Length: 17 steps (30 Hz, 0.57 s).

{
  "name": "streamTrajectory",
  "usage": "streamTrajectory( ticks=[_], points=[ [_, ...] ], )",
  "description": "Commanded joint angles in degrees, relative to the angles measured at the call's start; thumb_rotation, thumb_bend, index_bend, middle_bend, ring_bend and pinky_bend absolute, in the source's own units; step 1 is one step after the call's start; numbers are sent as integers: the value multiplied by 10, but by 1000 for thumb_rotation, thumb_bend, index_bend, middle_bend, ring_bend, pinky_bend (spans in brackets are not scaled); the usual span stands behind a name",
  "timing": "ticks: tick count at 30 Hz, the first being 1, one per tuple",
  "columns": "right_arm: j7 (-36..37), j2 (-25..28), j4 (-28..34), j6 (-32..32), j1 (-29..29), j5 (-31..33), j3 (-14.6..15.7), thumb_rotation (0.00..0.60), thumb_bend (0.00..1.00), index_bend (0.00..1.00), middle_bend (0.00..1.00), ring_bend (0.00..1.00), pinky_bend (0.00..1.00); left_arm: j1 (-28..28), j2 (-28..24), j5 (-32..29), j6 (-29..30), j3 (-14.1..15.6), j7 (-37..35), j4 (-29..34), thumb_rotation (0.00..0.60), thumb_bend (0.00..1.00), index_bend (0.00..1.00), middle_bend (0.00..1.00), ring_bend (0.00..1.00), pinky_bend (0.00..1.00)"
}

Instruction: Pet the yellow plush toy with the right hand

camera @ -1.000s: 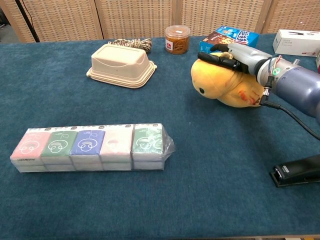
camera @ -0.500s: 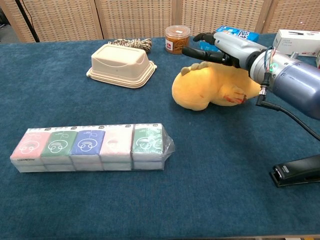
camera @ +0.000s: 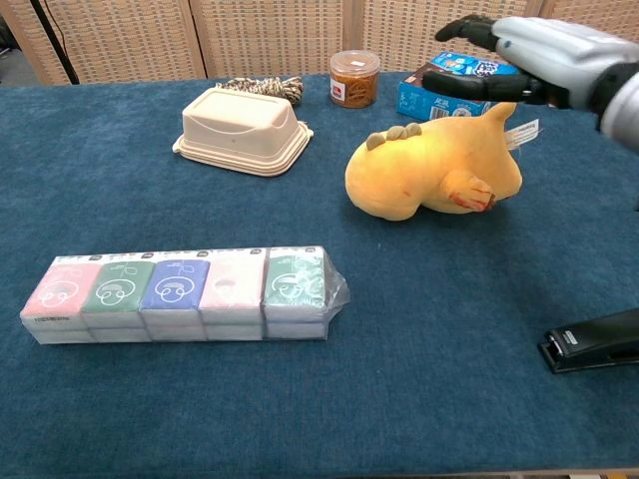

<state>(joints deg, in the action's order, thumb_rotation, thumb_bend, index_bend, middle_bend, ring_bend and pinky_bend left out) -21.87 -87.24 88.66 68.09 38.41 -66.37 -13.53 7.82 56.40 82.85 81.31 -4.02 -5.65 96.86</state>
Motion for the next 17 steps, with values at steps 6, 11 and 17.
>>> streamTrajectory(
  ticks=[6,11,17],
  points=[
    [56,121,28,77,-103,-76,74,0,0,10,0,0,0,-4,14,-1,14,-1,37,4,600,0,0,0,0,0],
    [91,172,-1,131,-168,-104,108,0,0,1,0,0,0,-7,21,0,21,0,55,7,600,0,0,0,0,0],
    [159,192,-39,174,-232,-116,129,0,0,0,0,0,0,-7,27,-5,22,-1,69,10,600,0,0,0,0,0]
  ],
)
